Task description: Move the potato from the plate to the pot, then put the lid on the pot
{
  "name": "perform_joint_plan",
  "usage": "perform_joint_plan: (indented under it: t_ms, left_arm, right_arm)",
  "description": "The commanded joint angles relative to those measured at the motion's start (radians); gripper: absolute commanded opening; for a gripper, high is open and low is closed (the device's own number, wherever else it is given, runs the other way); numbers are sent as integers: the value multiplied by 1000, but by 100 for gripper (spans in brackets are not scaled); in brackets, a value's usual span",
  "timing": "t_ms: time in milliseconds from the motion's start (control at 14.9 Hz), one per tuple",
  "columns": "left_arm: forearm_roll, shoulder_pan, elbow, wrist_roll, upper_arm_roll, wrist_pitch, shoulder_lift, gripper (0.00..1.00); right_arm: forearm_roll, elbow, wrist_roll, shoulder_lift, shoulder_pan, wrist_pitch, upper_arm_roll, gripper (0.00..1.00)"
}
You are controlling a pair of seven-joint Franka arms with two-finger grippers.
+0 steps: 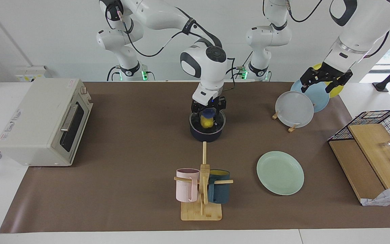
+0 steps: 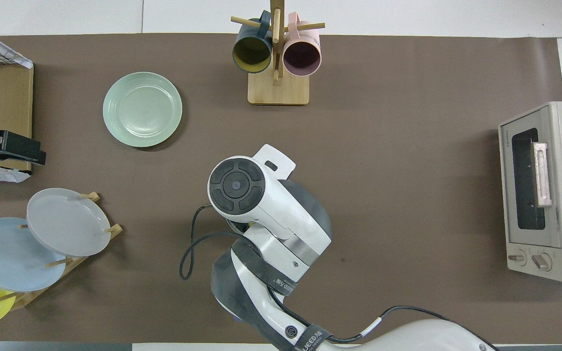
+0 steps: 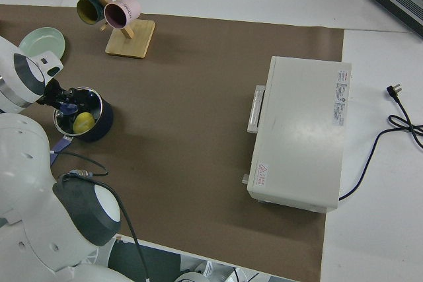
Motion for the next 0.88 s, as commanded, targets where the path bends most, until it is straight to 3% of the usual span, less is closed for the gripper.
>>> perform_joint_plan:
  t_ms: [0, 269, 471, 808]
  left_arm:
    - [12, 11, -16, -4, -8, -9, -22, 100]
    - [12, 11, -16, -4, -8, -9, -22, 100]
    - [12, 11, -16, -4, -8, -10, -22, 100]
    - [12, 11, -16, -4, -8, -10, -22, 100]
  right_arm:
    - [-14, 27, 24, -23, -24, -1, 4, 100]
    - [-14, 133, 15, -83, -103, -164, -1, 100]
    - [-10, 216, -156, -120, -227, -326, 1, 100]
    - [2, 161, -438, -246, -447, -446, -2, 100]
